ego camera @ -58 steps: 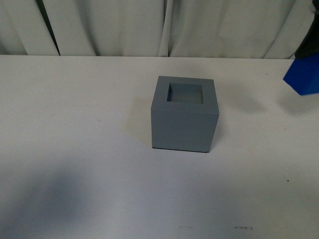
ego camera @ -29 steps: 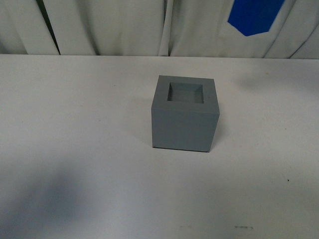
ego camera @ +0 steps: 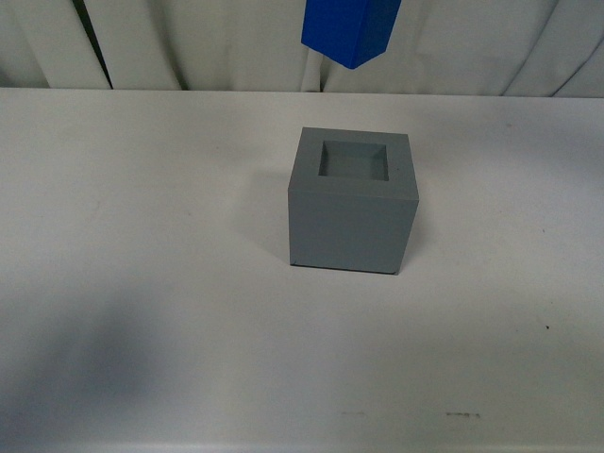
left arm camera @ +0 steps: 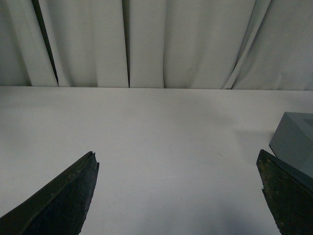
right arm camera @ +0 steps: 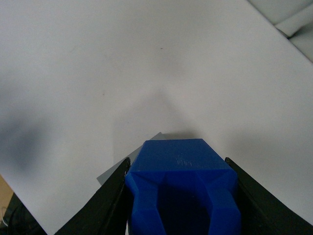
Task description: Insert blue part into gray base
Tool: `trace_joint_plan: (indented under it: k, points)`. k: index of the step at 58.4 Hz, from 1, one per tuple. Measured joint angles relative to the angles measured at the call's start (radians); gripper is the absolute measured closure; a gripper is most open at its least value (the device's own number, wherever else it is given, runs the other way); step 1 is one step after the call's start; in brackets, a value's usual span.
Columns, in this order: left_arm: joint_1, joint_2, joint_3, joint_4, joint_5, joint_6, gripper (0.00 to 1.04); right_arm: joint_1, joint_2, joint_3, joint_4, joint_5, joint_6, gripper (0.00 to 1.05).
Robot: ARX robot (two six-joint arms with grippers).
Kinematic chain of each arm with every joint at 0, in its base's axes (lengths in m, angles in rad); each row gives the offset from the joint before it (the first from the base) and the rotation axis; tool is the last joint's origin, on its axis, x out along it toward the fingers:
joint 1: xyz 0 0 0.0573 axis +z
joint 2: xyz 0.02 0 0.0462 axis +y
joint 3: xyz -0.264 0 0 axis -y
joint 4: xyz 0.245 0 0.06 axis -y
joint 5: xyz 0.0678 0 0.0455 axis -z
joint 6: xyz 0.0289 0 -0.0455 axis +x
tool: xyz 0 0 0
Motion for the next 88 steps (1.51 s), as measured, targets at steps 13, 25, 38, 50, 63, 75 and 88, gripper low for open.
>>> trace_joint_plan:
  k: [13,25,38,50,63,75,88]
  points:
    - [0.0,0.0,0.0,0.0,0.0,0.0,0.06,0.003,-0.002,-0.051,-0.079,-0.059,-0.222,0.57]
    - [0.0,0.0,0.0,0.0,0.0,0.0,0.06,-0.006,0.005,-0.053,-0.099,-0.076,-0.335,0.57]
    - [0.0,0.0,0.0,0.0,0.0,0.0,0.06,-0.031,0.05,-0.053,-0.115,-0.106,-0.391,0.57]
    - [0.0,0.0,0.0,0.0,0.0,0.0,0.06,-0.045,0.073,-0.053,-0.114,-0.134,-0.431,0.57]
    - [0.0,0.0,0.0,0.0,0.0,0.0,0.06,-0.047,0.09,-0.047,-0.121,-0.146,-0.475,0.57]
    - [0.0,0.0,0.0,0.0,0.0,0.0,0.06,-0.046,0.114,-0.029,-0.13,-0.149,-0.499,0.57]
    - [0.0,0.0,0.0,0.0,0.0,0.0,0.06,-0.046,0.133,-0.001,-0.148,-0.149,-0.516,0.57]
